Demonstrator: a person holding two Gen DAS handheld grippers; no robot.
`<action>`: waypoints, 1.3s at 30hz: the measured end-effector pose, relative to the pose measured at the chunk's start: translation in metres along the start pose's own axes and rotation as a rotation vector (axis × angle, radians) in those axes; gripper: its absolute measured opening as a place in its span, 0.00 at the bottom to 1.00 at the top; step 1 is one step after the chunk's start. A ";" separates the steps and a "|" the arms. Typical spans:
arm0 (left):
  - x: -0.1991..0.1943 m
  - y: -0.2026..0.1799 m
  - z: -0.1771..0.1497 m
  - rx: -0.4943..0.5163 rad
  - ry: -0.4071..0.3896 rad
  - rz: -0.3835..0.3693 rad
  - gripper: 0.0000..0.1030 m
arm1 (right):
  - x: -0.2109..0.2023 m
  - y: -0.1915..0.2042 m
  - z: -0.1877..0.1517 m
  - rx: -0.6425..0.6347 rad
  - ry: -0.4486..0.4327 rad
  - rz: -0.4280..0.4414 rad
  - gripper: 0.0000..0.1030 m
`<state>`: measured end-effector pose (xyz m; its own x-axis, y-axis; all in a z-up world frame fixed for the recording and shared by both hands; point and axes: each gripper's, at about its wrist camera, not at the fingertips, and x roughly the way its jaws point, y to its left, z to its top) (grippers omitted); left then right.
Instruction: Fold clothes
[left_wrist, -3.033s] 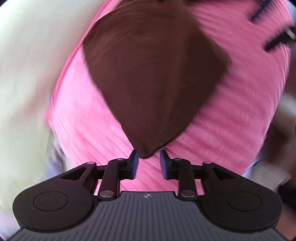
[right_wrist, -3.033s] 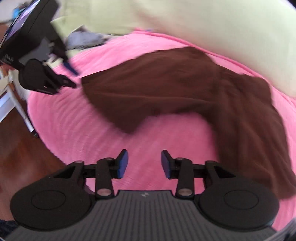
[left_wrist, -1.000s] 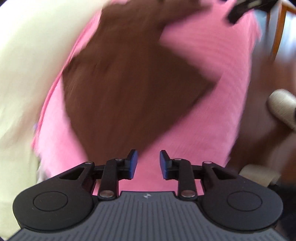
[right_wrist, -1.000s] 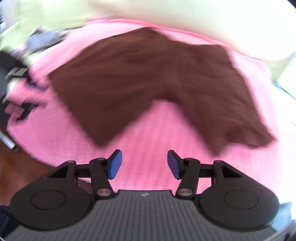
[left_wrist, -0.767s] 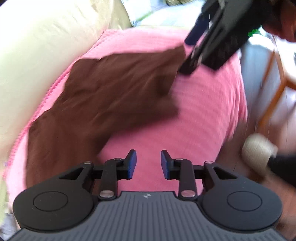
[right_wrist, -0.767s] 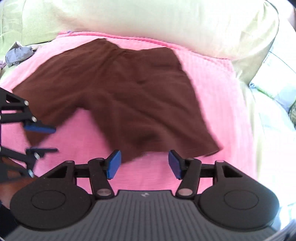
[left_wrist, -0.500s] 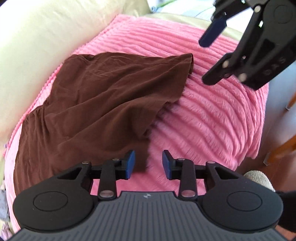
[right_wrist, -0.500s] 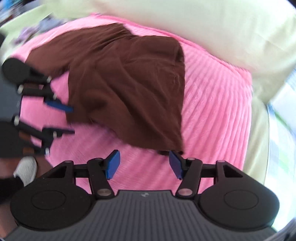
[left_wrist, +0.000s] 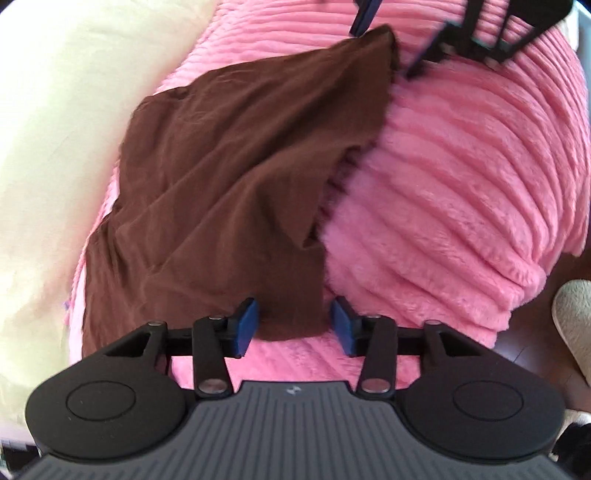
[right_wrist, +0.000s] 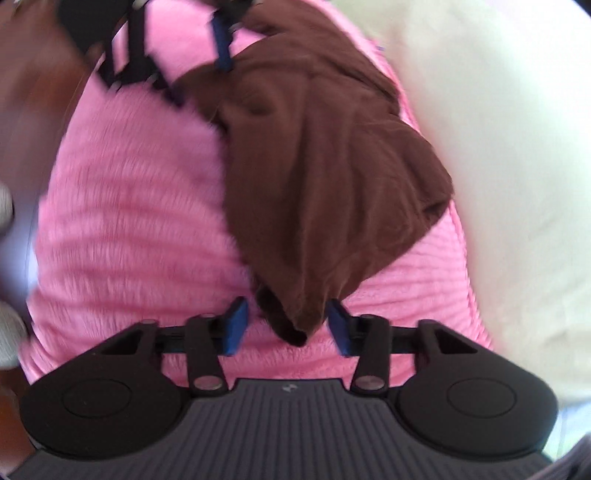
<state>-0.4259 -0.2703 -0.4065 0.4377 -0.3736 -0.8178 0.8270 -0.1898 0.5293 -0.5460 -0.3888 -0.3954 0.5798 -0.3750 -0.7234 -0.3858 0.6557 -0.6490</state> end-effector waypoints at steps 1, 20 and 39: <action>0.000 0.005 -0.001 -0.015 0.008 -0.019 0.15 | 0.001 0.000 0.000 -0.014 0.000 -0.004 0.01; -0.039 0.001 -0.008 -0.106 0.077 -0.328 0.23 | -0.020 -0.047 -0.013 0.322 0.137 0.189 0.10; 0.027 0.205 0.066 -0.212 -0.049 -0.347 0.41 | 0.011 -0.152 -0.017 1.345 0.154 0.234 0.28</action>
<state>-0.2683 -0.3786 -0.3051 0.1072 -0.3644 -0.9250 0.9792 -0.1223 0.1616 -0.4931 -0.5041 -0.3087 0.4793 -0.1787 -0.8593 0.5749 0.8037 0.1535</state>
